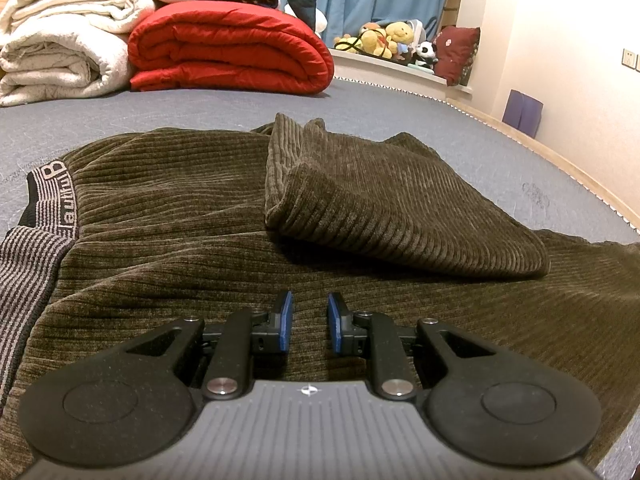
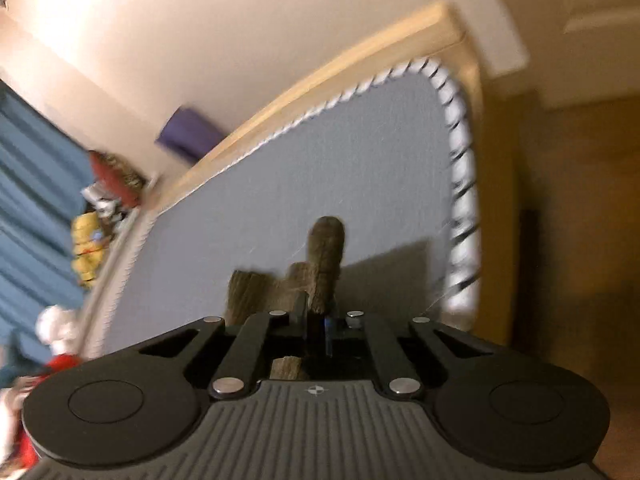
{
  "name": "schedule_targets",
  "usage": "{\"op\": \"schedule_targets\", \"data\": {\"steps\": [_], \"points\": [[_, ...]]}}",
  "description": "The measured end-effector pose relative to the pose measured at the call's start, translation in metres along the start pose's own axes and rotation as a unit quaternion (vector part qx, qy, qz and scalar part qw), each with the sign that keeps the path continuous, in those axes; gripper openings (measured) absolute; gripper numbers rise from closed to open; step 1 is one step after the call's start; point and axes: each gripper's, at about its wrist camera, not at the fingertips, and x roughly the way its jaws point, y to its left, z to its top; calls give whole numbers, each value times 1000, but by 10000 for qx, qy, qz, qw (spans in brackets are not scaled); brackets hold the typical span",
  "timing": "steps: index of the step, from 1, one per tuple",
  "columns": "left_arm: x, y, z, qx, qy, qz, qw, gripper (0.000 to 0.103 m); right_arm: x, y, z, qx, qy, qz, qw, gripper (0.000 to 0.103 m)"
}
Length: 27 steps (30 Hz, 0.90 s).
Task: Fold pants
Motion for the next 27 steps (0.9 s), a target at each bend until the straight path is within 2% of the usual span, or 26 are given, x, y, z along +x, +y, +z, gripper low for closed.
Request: {"op": "schedule_targets", "data": {"steps": [1,2,3,4,5,7,9,10,12,14,17,20,22,23,24,25,26,27], "points": [[0,0,0,-11,3,-9,10000,21,7,-4,-6,-98,188,-463,9987,8],[0,1,0,-29,8,-22,10000,21,11,-12,-10,35,266,-597,9979,9],[1,2,1,-39,11,-32,10000,21,8,-17,-10,209,194,-473,9985,9],[1,3,1,-42,12,-34,10000,21,4,-14,-8,130,143,-541,9983,12],[1,3,1,-40,15,-33,10000,22,-2,-8,-6,16,-32,-789,9969,30],[1,4,2,-40,12,-35,10000,22,-17,5,-1,-183,-592,-1237,9904,44],[1,5,2,-51,13,-42,10000,22,-25,20,8,-404,-914,-1049,9894,44],[1,5,2,-50,13,-44,10000,22,-24,34,12,-662,-982,-823,9896,44],[1,6,2,-61,15,-51,10000,22,-10,63,15,-1339,-811,-308,9872,46],[1,7,2,-75,16,-62,10000,22,20,92,16,-1915,-350,139,9808,55],[1,8,2,-85,15,-72,9999,22,74,123,14,-2545,260,216,9665,58],[1,9,2,-97,17,-82,9999,22,118,137,12,-2923,642,128,9541,70],[1,10,2,-121,22,-101,9999,22,139,137,10,-2959,981,111,9501,69],[1,10,1,-139,23,-116,9998,22,140,136,10,-3003,1007,81,9485,64],[1,11,1,-158,23,-130,9998,22,141,140,5,-3135,944,85,9448,55],[1,12,1,-177,22,-146,9997,22,142,143,3,-3308,939,203,9388,30],[1,13,2,-186,23,-152,9997,22,139,145,1,-3337,1013,388,9364,15],[1,13,2,-182,23,-151,9997,22,136,145,1,-3331,949,483,9369,14]]}}
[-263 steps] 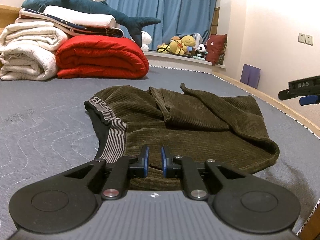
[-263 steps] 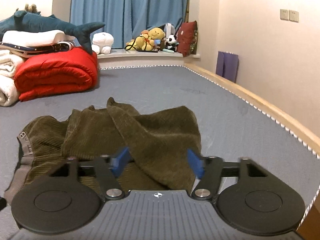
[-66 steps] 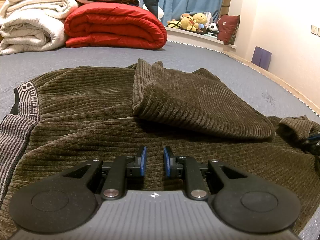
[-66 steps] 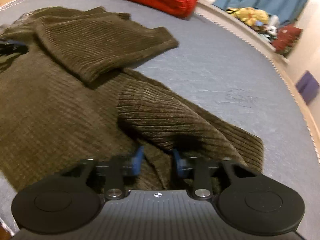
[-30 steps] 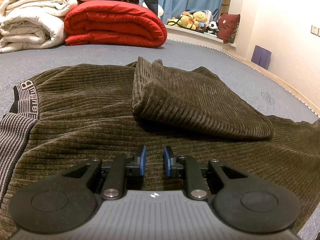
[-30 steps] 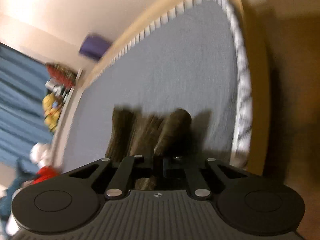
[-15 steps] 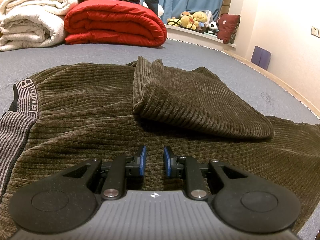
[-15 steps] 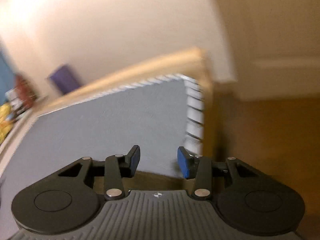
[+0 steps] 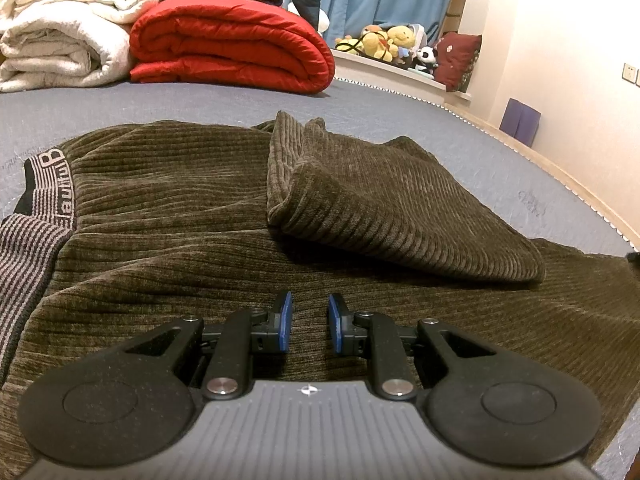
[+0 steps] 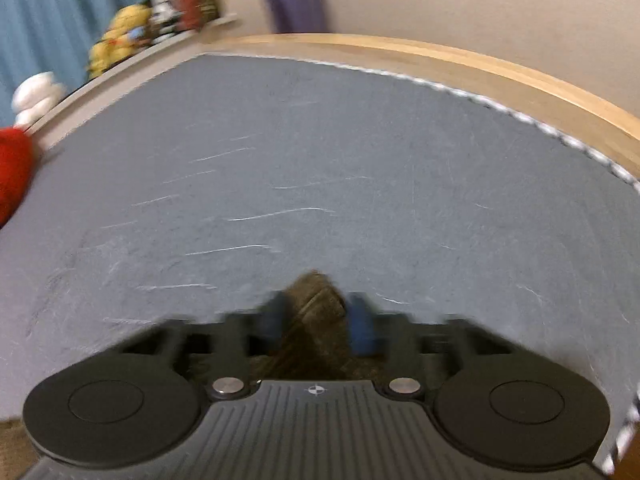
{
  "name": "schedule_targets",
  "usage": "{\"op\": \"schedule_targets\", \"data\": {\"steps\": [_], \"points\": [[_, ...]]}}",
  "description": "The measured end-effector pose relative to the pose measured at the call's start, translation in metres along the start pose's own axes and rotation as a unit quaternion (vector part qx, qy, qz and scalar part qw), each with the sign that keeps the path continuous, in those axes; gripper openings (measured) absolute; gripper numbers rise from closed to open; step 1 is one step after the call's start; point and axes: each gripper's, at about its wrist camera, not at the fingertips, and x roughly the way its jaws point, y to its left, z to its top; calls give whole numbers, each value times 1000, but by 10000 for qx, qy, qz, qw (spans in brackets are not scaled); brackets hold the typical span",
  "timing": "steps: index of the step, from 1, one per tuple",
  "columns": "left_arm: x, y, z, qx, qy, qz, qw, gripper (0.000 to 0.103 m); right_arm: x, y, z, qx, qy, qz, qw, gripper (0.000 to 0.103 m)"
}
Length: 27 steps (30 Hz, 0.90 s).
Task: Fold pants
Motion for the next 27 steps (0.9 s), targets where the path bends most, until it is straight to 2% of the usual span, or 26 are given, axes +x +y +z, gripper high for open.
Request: {"op": "schedule_targets", "data": {"steps": [3,5,6,8,9,13,15,16,19,23,27], "points": [[0,1,1,8,6,1,10000,22,-9,5,11,79,-717,-45,9974,12],[0,1,1,31,4,17,10000,22,-3,13,17,109,-957,-373,9946,9],[1,0,1,49,4,29,10000,22,5,17,18,76,-959,-623,9934,6],[1,-1,1,86,3,54,9999,22,28,18,14,234,-505,-810,9952,7],[2,-2,1,93,3,59,9999,22,31,19,11,284,-488,-868,9946,8],[2,-2,1,85,4,53,10000,22,-1,30,6,311,-739,-986,9919,11],[2,-3,1,85,1,52,10000,22,-27,23,-3,438,-995,-1099,9880,19],[2,-3,1,86,1,51,10000,22,-35,17,-8,558,-1019,-1055,9876,23],[2,-4,1,94,-2,57,9999,22,-71,-6,-41,989,-994,-868,9863,28],[2,-4,1,98,0,60,9999,22,-95,-30,-78,1168,-840,-824,9862,37],[1,-5,1,115,5,80,9999,22,-105,-29,-98,1091,-687,-752,9888,41]]}}
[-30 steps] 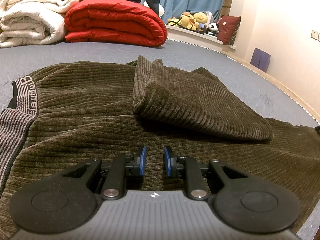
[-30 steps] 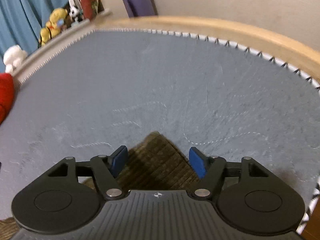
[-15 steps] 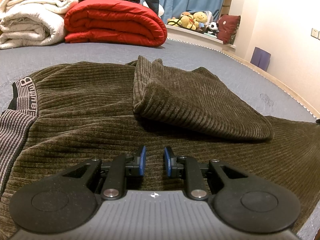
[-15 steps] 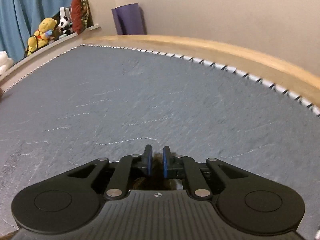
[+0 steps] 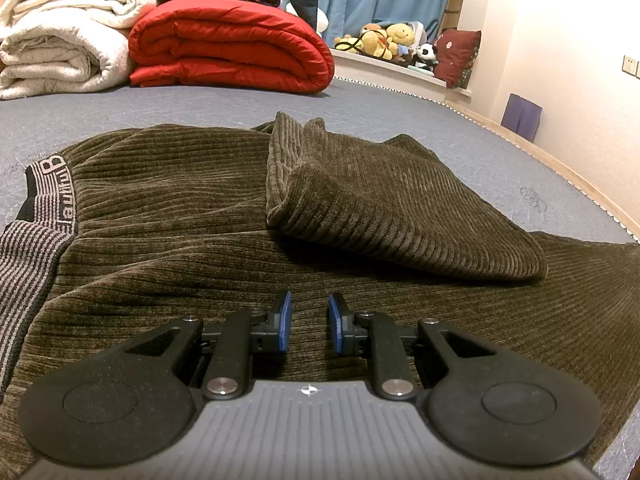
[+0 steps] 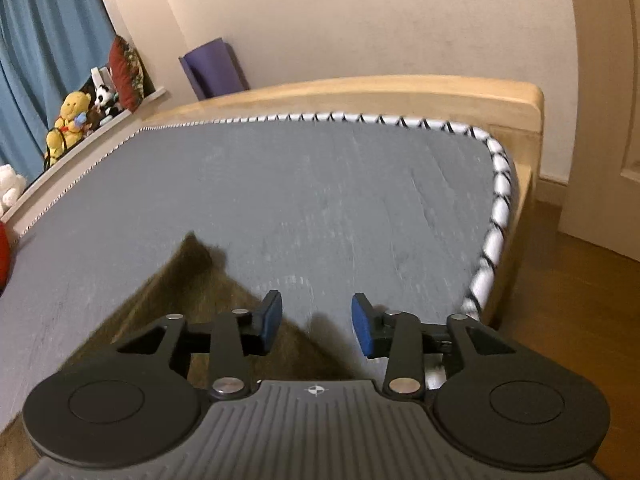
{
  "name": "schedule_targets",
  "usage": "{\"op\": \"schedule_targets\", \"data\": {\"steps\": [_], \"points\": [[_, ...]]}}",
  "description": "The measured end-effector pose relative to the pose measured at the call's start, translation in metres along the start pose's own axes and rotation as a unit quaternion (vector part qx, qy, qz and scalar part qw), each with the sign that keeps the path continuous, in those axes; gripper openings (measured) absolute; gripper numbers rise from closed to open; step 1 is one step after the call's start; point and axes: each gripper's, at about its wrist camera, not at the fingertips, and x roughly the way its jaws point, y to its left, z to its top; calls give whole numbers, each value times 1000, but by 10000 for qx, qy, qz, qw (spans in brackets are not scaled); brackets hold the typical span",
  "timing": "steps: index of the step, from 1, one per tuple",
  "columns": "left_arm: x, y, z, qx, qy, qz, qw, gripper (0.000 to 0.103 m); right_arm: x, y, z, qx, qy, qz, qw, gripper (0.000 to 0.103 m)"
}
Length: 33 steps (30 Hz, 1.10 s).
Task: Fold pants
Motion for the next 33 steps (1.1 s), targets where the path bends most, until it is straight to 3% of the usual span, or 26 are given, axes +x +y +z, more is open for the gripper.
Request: {"op": "schedule_targets", "data": {"steps": [3,5,6,7,9,10,12,15,16,17,19,23,24,25,27,29,30,33], "points": [[-1,-2,0,33,5,29,10000,23,-6,6,-10,-269,67,-36,9996,38],[-2,-5,0,66,7,69,10000,25,-7,7,-16,-495,-29,-419,9979,11],[-3,-6,0,105,10,102,9999,26,-10,5,-15,-392,-108,-466,9981,6],[-3,-8,0,147,33,121,9998,29,-19,5,-15,-360,-317,-815,9955,0],[-3,-13,3,253,110,172,9995,35,-30,3,-14,-516,-609,-1659,9829,0],[-4,-16,3,331,156,248,9990,39,-27,-5,-12,-361,-401,-1712,9838,0],[-6,-24,3,453,239,411,9978,45,-26,-21,-10,55,-26,-1494,9888,0],[-14,-31,-2,443,285,539,9972,53,-47,-8,-6,-241,-470,-828,9952,4],[-17,-30,-5,355,283,529,9976,54,-49,1,-6,-443,-487,-627,9959,16],[-22,-29,-8,251,273,500,9981,55,-46,5,-6,-505,-393,-539,9965,39],[-31,-26,-16,123,226,456,9986,55,-34,10,-6,-368,-64,-592,9975,57],[-48,-32,-37,330,-21,418,9986,55,-16,2,-12,-40,276,-718,9970,55],[-51,-36,-40,442,-51,437,9981,54,-17,6,-15,-189,202,-815,9963,48],[-53,-39,-41,529,-77,464,9975,54,-20,10,-16,-347,144,-825,9959,15],[-56,-43,-42,615,-102,476,9969,53,-31,11,-15,-301,-113,-1030,9942,13],[-62,-41,-41,478,-107,390,9980,40,-33,9,-16,-215,-176,-1380,9900,12],[-66,-38,-40,387,-145,342,9986,39,-29,7,-19,-171,-36,-1424,9897,12],[-78,-31,-40,270,-257,345,9987,39,-34,15,-18,-281,-172,-1523,9878,15]]}}
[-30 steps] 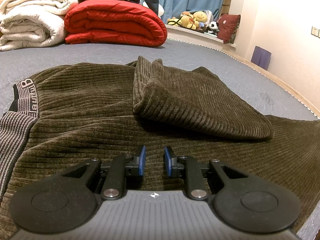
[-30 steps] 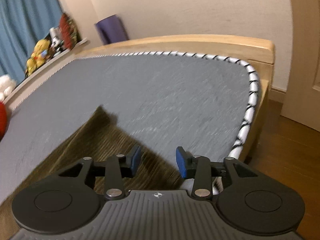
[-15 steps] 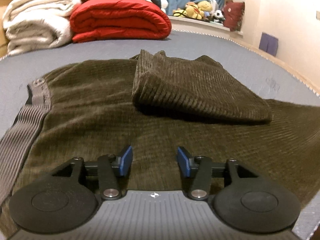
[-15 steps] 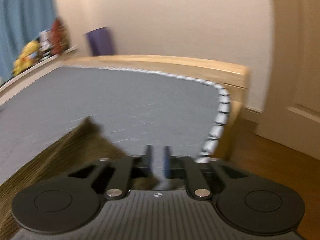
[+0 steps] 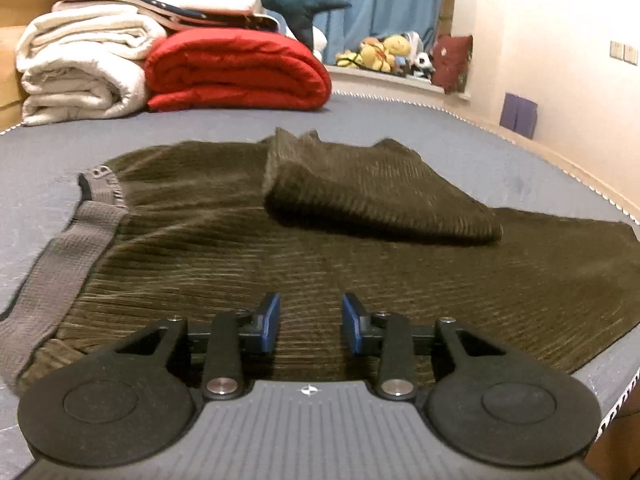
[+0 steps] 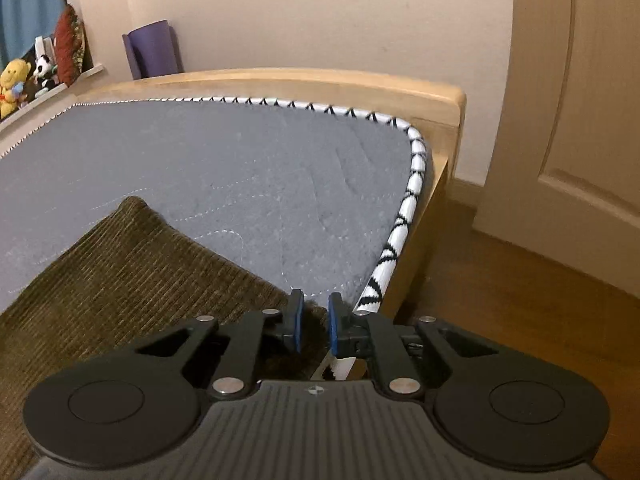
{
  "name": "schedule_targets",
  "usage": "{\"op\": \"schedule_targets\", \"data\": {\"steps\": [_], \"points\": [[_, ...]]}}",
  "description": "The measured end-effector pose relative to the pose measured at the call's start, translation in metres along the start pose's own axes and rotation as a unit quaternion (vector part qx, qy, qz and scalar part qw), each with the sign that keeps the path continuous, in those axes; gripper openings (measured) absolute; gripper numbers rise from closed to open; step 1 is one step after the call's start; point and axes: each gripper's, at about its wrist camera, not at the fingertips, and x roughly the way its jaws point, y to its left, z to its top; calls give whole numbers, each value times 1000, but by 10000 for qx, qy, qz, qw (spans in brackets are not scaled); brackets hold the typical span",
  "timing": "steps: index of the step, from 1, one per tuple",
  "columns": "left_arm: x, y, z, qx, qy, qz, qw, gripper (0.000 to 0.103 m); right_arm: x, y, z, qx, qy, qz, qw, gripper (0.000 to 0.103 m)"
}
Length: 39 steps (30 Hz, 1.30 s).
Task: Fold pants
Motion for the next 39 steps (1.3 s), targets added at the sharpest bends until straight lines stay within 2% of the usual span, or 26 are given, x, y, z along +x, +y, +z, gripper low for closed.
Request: {"op": "schedule_targets", "data": {"steps": [2,3,5,9,11,13,17,21,25,28,34,36,39], "points": [[10,-2,-4,197,418,78,9989,39,-12,4,5,78,-200,93,9997,19],[10,-5,-7,322,325,103,9989,39,-20,5,8,59,-369,106,9992,23],[8,-11,-5,450,326,181,9983,37,-33,11,13,-69,-559,117,9983,49],[1,-13,-11,490,374,68,9981,38,-68,25,30,-135,-756,566,9954,49],[-2,-16,-12,612,407,79,9973,38,-97,39,40,-166,-966,989,9903,49],[-11,-13,-10,483,418,68,9979,38,-134,60,52,-277,-1187,1499,9812,49],[-38,-15,-1,302,233,40,9993,38,-218,109,70,-645,-1626,2568,9505,50],[-75,-25,12,275,-207,-21,9994,38,-312,163,78,-1206,-1835,3565,9081,50],[-106,-37,20,375,-566,-11,9977,38,-395,198,76,-1563,-2060,4278,8661,51],[-125,-45,31,453,-790,122,9958,39,-449,211,72,-1665,-2128,4798,8347,57],[-166,-41,59,45,-980,19,9952,39,-530,211,77,-1741,-2169,5429,7924,63],[-178,-43,69,-5,-972,-11,9953,39,-548,210,80,-1865,-2206,5507,7831,65],[-194,-43,85,-146,-868,-20,9961,39,-569,200,83,-2057,-2308,5504,7755,67]]}}
